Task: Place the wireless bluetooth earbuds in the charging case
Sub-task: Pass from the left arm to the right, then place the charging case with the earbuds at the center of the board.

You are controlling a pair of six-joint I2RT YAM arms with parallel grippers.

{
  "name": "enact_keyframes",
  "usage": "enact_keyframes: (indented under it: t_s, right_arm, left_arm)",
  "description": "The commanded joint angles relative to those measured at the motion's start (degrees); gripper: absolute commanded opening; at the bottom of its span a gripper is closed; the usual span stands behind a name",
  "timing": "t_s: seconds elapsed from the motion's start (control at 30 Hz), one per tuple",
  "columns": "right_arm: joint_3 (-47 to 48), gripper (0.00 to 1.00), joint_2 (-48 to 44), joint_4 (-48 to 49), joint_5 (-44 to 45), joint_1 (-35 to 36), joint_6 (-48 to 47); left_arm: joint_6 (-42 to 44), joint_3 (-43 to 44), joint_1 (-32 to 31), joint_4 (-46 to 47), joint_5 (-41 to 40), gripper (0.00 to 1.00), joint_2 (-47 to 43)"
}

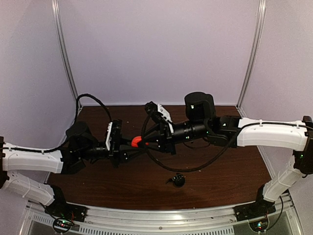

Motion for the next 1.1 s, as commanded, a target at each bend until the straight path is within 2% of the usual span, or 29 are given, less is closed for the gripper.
enact_keyframes:
  t_s: [0.0,0.07,0.17,0.37,0.43,0.57,0.7,0.83,1.07]
  right_arm:
    - [1.4,0.10,-1.9,-1.7,2.8,0.2,-1.5]
    - [1.3,0.09,-2.4,-1.8,3.6,0.1,-1.8]
    - [0.4,0.08,-3.5,-1.2,5.1,-0.1,-1.7]
    - [-2.9,0.07,-5.5,1.2,6.9,-3.1,-0.1]
    - [-5.0,0.07,-5.9,3.5,6.8,-5.7,3.9]
    - [-9.8,0.08,-4.6,8.1,5.9,-13.9,12.0]
    - [-14.3,0.08,-0.4,11.1,5.8,-22.0,18.1]
    - [-18.7,0.08,5.7,17.2,0.6,-29.3,22.9]
    - [-19.4,0.08,15.9,21.9,-0.3,-35.4,24.7]
  left_arm:
    - [-0.5,1.7,-0.2,3.9,-1.1,0.23,-0.2]
    - [-0.6,1.5,-0.2,3.6,-2.5,0.39,-0.5]
    - [-1.1,1.1,-0.2,2.9,-5.4,0.54,-0.8]
    - [-2.1,-0.4,0.0,2.5,-9.5,0.72,-1.8]
    - [-2.3,-1.1,0.0,2.8,-10.6,0.77,-2.5]
    - [-4.0,-2.5,0.5,3.3,-14.6,0.97,-4.0]
    - [-6.1,-2.7,1.0,1.8,-19.8,0.98,-5.4]
    - [-6.6,-3.5,1.1,2.5,-19.4,0.98,-6.3]
    - [-6.6,-2.8,1.2,-0.3,-20.7,0.98,-6.1]
